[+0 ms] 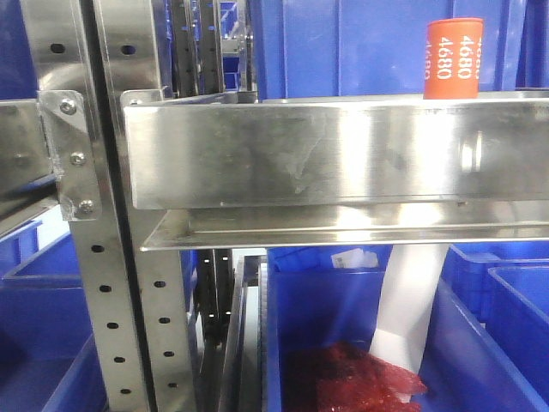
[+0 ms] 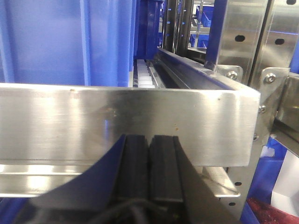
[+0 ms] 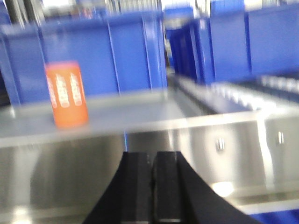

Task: Grab orange capacitor from left shelf to right conveyor

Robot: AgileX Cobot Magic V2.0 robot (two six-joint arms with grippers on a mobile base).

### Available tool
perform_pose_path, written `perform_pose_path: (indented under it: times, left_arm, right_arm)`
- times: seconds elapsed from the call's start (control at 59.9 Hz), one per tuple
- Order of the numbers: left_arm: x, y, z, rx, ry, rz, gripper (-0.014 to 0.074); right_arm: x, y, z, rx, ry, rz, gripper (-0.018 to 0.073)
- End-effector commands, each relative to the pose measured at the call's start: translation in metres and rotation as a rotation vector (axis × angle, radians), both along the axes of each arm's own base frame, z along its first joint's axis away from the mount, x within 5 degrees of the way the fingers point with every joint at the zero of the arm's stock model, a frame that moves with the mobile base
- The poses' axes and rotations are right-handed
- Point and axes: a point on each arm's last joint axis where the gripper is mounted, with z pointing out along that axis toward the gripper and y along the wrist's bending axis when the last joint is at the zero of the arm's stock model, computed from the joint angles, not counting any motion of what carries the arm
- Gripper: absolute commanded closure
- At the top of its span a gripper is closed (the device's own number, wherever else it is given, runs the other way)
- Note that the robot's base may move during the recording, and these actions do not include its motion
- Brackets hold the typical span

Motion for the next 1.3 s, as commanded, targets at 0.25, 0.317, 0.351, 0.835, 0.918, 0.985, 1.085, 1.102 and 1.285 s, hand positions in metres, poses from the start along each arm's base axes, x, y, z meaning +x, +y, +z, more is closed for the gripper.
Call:
perform_pose_path:
  times: [0.25, 0.317, 0.351, 0.835, 0.918, 0.985, 1.085, 1.102, 1.285]
  left_arm:
    - [-0.002, 0.000, 0.010, -0.012, -0.105, 0.001, 0.0723]
    - [-0.002, 0.000, 0.010, -0.012, -0.105, 0.001, 0.0723]
    - [-0.002, 0.000, 0.010, -0.012, -0.105, 0.001, 0.0723]
    - [-0.002, 0.000, 0.010, -0.012, -0.105, 0.001, 0.0723]
    - [-0.002, 0.000, 0.010, -0.012, -0.105, 0.001, 0.0723]
    - [-0.002, 0.000, 0.010, -0.012, -0.105, 0.001, 0.0723]
    - [-0.002, 0.000, 0.010, -0.012, -0.105, 0.001, 0.0723]
    - [-0.002, 0.000, 0.010, -0.012, -0.105, 0.001, 0.0723]
    - [-0.002, 0.000, 0.010, -0.012, -0.105, 0.001, 0.0723]
  right_arm:
    - [-0.004, -0.002, 0.076, -0.171, 0.007, -0.043, 0.0502]
    - [0.002, -0.002, 0.090, -0.181, 0.017, -0.044, 0.0502]
    - [0.007, -0.002, 0.097, -0.181, 0.024, -0.043, 0.0501]
    - [0.097, 0.011, 0.136, -0.085, 0.222, 0.095, -0.0063]
    - [0.112, 0.019, 0.136, -0.046, 0.259, 0.138, -0.0062]
    - [0.123, 0.026, 0.136, -0.064, 0.276, 0.175, -0.0062]
    - [0.134, 0.037, 0.137, -0.157, 0.260, 0.223, -0.0062]
    - [0.136, 0.038, 0.136, -0.168, 0.257, 0.227, -0.0062]
    - [0.148, 0.042, 0.134, -0.133, 0.226, 0.230, -0.0062]
